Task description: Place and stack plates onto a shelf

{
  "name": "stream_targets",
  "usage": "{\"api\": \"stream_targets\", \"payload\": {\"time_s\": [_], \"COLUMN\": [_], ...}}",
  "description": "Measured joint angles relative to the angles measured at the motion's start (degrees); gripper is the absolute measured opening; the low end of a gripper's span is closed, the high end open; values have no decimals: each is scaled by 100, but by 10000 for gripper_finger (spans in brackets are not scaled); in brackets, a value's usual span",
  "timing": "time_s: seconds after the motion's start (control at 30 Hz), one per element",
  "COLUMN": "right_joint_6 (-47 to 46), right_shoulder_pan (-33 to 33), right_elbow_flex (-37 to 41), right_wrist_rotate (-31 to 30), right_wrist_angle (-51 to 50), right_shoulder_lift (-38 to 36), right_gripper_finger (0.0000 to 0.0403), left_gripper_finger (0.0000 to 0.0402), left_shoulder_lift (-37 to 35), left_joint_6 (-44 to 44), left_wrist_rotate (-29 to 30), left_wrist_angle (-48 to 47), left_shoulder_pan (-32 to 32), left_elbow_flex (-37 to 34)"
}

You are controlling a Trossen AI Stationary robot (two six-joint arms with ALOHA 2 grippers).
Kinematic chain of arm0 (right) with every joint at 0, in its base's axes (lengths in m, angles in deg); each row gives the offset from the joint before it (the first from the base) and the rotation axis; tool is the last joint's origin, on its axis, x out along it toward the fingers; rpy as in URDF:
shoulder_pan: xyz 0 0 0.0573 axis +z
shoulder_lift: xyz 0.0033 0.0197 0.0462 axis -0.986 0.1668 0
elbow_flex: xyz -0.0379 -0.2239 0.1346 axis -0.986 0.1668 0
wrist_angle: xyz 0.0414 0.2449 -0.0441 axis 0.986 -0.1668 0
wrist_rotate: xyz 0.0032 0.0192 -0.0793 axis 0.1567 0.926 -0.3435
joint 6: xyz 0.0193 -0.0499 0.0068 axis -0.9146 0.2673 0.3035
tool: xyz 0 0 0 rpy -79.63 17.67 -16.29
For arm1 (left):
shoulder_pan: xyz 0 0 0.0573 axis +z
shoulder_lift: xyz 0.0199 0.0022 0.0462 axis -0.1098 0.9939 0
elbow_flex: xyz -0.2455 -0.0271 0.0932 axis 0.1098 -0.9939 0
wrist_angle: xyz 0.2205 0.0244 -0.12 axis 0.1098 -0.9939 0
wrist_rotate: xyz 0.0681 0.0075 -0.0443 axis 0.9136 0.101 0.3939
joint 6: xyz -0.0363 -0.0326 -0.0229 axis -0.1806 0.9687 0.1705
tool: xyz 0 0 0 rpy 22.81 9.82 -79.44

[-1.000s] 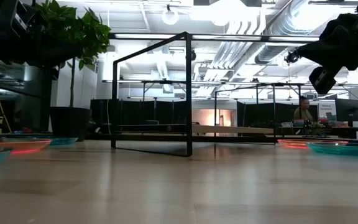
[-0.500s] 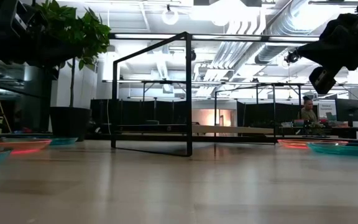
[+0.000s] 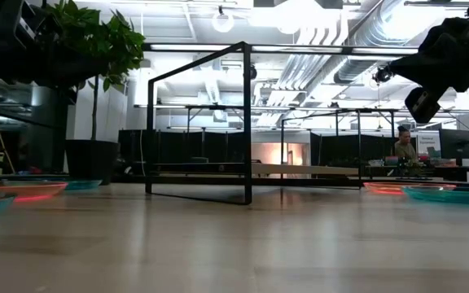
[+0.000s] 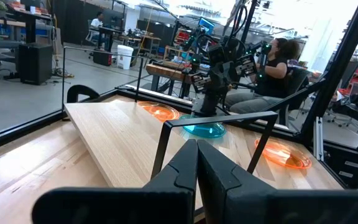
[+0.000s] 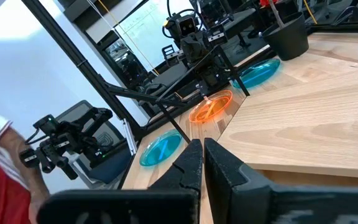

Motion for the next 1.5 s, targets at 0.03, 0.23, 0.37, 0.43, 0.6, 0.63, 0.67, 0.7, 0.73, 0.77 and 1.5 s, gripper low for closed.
{"api": "stream_targets", "payload": {"time_s": [0.03, 0.23, 0.37, 0.43, 0.6, 0.63, 0.67, 0.7, 0.73, 0.77, 1.5], "right_joint_6": [0, 3, 1, 5, -199, -613, -1072, -1522, -1880, -2093, -3394], "right_shoulder_pan": [1, 0, 1, 1, 3, 2, 2, 2, 1, -14, -391], "right_elbow_flex": [-1, -2, 0, 0, 0, 0, 0, 0, 0, 0, -4366], "right_wrist_rotate": [-1, 0, 0, -2, -655, -969, -1331, -1776, -2235, -2620, -2472], "right_wrist_angle": [0, 0, 0, 0, 209, 451, 719, 982, 1197, 1376, -5630], "right_shoulder_lift": [-1, 0, -2, 0, 3, 3, 0, -2, -2, 0, 5419], "right_gripper_finger": [0, 0, 0, 0, 0, 0, 0, 0, 0, 0, 161], "left_gripper_finger": [1, 1, 1, 1, 1, 1, 1, 1, 1, 1, 1], "left_shoulder_lift": [0, -1, -1, 0, -2, -2, -2, -1, -1, -1, 0], "left_joint_6": [2, 2, 2, 2, 2, 2, 2, 2, 2, 2, 2], "left_wrist_rotate": [0, 0, 0, 0, 0, 0, 0, 0, 0, 0, 0], "left_wrist_angle": [2, 2, 0, 1, 0, 0, 2, 0, 1, 1, -9], "left_shoulder_pan": [2, 0, 0, 2, 2, 0, 2, 2, 2, 1, 2], "left_elbow_flex": [2, 0, 1, 1, 0, 0, 0, 1, 2, 1, 1]}}
